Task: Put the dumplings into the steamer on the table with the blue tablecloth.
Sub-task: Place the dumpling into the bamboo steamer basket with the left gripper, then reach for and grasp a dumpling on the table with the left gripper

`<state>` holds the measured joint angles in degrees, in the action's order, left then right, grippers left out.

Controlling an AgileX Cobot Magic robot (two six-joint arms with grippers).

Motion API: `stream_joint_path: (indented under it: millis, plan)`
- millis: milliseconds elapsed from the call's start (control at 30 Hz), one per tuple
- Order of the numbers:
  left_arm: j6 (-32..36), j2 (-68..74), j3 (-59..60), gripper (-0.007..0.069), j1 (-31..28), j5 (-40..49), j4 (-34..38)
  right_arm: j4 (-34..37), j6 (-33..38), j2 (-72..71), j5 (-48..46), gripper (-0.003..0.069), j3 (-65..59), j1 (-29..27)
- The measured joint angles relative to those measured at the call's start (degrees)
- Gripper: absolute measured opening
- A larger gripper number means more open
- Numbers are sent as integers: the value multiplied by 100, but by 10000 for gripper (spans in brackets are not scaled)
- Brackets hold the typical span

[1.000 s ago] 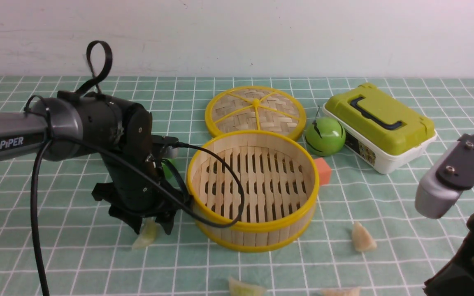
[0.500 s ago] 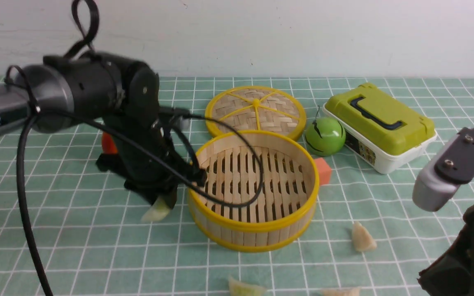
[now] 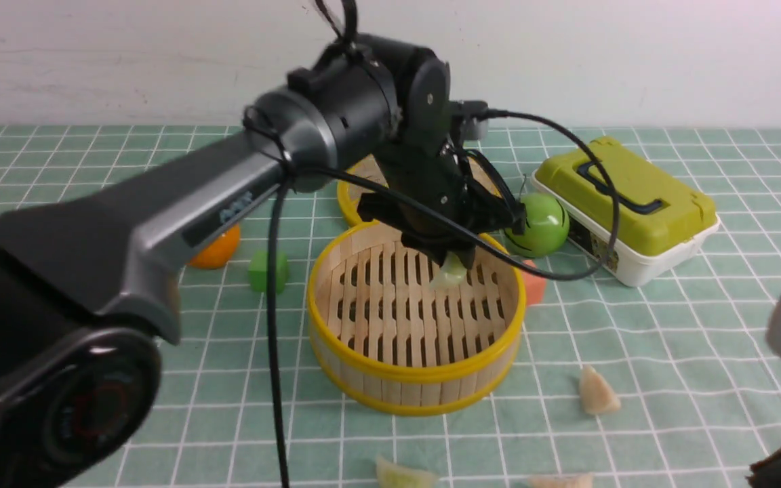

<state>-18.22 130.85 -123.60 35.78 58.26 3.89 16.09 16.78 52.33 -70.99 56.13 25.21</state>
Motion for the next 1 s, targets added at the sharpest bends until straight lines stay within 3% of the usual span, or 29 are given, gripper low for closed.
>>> stream_joint_path:
  millis: [267,467,567,833,1000]
  plan:
    - [-243,924,-839,177,0,-6,17,-633,-407,-1214,-96,21,0,0]
    - [-267,979,-918,357,0,199,-8,-1127,-692,-1505,-101,21,0,0]
    - [-177,792,-1093,482,0,880,-26,-1167,-705,-1505,-101,22,0,0]
    - [808,-909,-742,527,0,1230,117,-1172,-723,-1505,-101,27,0,0]
    - [2342,-2369,1416,501,0,1250,384,-1172,-729,-1505,-101,30,0,0]
